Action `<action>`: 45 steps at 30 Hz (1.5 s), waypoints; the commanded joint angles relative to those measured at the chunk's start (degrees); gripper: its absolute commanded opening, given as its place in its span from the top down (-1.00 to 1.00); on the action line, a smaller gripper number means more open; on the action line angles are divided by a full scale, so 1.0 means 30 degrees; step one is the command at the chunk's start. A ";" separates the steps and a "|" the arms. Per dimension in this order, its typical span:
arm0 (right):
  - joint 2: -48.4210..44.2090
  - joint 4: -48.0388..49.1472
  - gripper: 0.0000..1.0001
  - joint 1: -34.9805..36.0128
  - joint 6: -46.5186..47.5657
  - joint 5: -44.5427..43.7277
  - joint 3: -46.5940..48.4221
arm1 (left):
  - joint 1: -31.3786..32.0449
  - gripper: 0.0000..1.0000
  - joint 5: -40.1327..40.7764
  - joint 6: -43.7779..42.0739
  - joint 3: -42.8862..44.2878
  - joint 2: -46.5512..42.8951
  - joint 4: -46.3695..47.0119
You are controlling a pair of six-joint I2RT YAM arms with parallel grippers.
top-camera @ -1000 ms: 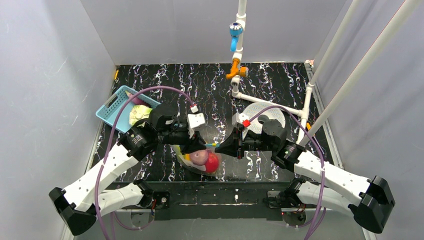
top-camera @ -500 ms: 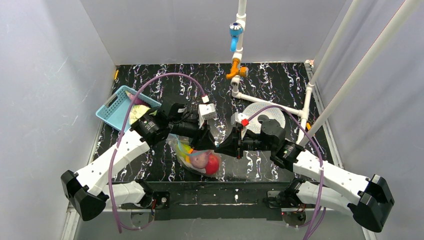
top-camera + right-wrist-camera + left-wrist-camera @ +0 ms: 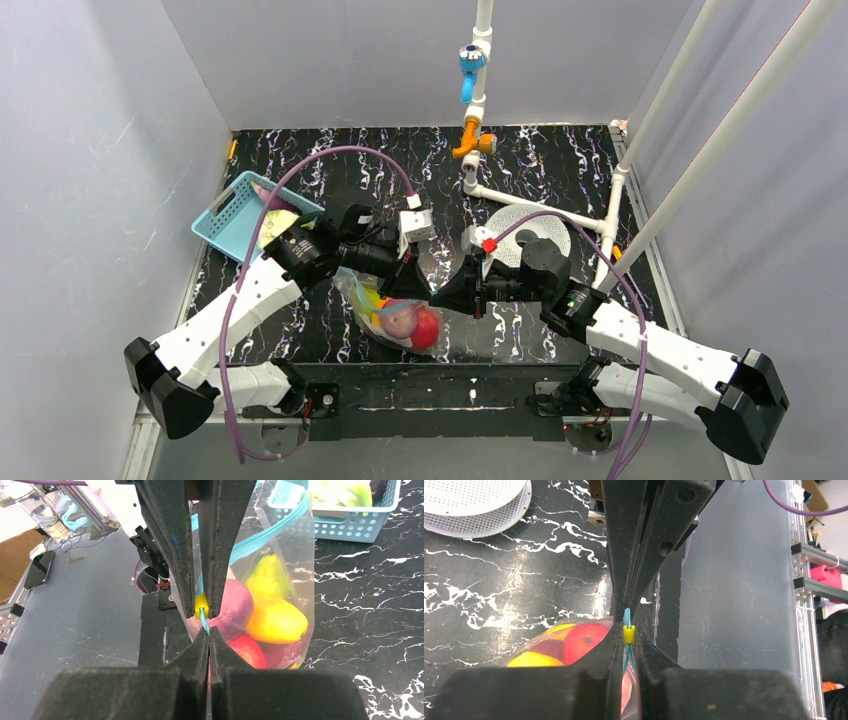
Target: Place the food in the zip-top bag and seal the zipper
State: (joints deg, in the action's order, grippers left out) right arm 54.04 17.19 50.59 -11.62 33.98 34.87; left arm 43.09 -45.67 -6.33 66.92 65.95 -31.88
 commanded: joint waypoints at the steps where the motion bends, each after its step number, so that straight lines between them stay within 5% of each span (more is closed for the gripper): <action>1: -0.0152 0.0629 0.97 -0.0105 0.0203 0.0045 0.0935 | 0.0074 1.00 -0.0853 -0.0545 0.1031 0.0497 -0.1411; 10: 0.0950 0.0625 0.50 -0.0105 0.0181 0.1551 0.1680 | 0.0058 1.00 -0.0311 -0.0495 0.1003 0.0163 -0.0882; 15: 0.1248 0.0457 0.97 -0.0090 0.0214 0.1590 0.1883 | 0.0051 1.00 -0.0086 -0.0407 0.1252 0.0132 -0.0829; 24: -0.2139 0.4728 0.97 -0.0198 -0.2292 -0.5876 -0.2007 | 0.0056 1.00 0.3044 -0.1800 0.1466 -0.0101 -0.4534; 45: -0.2862 -0.0819 0.97 -0.0984 -0.4122 -1.5180 -0.0781 | -0.0896 1.00 0.8920 -0.2098 -0.1007 -0.7438 -0.8054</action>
State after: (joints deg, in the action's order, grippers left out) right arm 45.60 16.88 49.39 -23.00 0.23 29.34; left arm 40.93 -22.90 -14.02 65.32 48.51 -48.18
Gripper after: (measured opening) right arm 0.028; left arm 0.051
